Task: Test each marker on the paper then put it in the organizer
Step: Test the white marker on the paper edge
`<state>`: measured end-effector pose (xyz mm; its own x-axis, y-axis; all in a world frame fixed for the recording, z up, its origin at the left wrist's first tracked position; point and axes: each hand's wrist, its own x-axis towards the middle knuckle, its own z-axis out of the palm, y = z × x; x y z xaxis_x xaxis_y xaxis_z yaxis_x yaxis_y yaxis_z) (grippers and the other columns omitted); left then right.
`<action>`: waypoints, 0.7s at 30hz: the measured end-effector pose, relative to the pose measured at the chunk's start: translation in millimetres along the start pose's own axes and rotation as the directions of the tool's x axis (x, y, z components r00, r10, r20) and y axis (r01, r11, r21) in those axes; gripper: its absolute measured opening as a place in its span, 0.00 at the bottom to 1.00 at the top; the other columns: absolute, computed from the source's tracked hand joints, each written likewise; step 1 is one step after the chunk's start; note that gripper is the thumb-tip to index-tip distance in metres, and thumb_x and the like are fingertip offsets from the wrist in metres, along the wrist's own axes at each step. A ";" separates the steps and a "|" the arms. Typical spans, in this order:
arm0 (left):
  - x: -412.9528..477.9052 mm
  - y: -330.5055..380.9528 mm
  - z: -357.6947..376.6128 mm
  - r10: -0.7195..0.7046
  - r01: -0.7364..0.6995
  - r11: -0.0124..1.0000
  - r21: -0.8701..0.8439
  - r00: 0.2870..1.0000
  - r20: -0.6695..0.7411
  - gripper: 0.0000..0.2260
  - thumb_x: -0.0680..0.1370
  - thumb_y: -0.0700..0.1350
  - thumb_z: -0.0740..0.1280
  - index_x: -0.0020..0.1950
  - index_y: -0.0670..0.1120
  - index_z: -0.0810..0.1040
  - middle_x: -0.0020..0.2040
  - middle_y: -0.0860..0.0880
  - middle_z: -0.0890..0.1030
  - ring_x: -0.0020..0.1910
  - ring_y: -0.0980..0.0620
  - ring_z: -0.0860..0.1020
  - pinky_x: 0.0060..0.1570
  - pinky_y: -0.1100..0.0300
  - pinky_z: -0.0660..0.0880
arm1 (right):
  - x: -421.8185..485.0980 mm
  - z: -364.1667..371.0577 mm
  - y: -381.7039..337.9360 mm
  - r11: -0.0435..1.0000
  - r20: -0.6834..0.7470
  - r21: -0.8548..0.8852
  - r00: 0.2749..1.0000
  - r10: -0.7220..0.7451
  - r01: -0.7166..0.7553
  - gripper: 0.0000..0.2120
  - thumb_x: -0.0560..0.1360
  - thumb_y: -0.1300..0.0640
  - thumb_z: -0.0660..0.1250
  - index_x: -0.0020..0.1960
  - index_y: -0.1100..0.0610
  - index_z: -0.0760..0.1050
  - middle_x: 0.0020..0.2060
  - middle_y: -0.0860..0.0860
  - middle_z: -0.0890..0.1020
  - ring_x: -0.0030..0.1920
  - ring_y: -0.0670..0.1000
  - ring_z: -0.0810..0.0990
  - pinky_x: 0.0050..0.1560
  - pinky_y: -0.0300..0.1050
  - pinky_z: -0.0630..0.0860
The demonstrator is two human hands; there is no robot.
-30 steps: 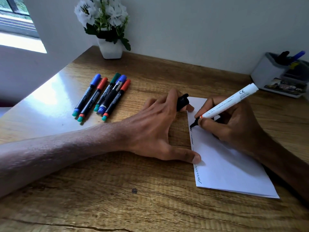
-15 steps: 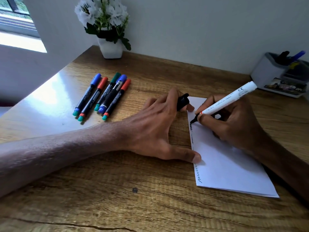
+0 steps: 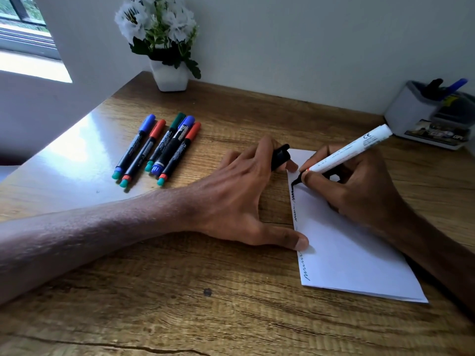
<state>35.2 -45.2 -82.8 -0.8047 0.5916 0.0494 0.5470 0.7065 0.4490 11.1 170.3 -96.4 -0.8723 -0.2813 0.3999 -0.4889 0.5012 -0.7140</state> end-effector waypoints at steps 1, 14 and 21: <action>-0.2 0.3 0.0 0.000 0.000 1.000 0.000 1.000 0.000 0.41 0.64 0.73 0.73 0.60 0.57 0.50 0.61 0.64 0.58 0.50 0.71 0.55 0.49 0.81 0.55 | 0.3 0.3 0.4 1.000 -0.003 -0.003 1.000 0.002 -0.002 0.02 0.71 0.65 0.75 0.41 0.60 0.84 0.32 0.46 0.84 0.30 0.43 0.82 0.27 0.27 0.71; 0.2 -6.1 4.0 0.029 -0.031 0.999 -0.038 0.997 -0.070 0.47 0.63 0.72 0.75 0.72 0.52 0.57 0.71 0.59 0.64 0.65 0.64 0.60 0.66 0.67 0.59 | 2.9 -10.4 5.7 0.909 -0.079 0.386 0.976 0.202 -0.157 0.02 0.75 0.67 0.70 0.45 0.64 0.81 0.28 0.52 0.74 0.25 0.47 0.70 0.22 0.37 0.68; -1.7 -6.1 2.7 -0.019 -0.056 0.967 -0.248 0.956 -0.291 0.23 0.82 0.64 0.53 0.65 0.48 0.70 0.63 0.54 0.76 0.61 0.56 0.73 0.56 0.65 0.71 | 6.2 -17.3 -1.6 0.879 -0.094 0.476 0.991 0.097 -0.041 0.06 0.74 0.67 0.71 0.50 0.62 0.78 0.35 0.53 0.80 0.32 0.49 0.75 0.25 0.42 0.73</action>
<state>33.8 -49.4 -88.0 -0.8472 0.4394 0.2987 0.5173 0.5537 0.6525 6.4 181.9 -82.9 -0.9120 -0.1531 0.3806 -0.3933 0.0625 -0.9173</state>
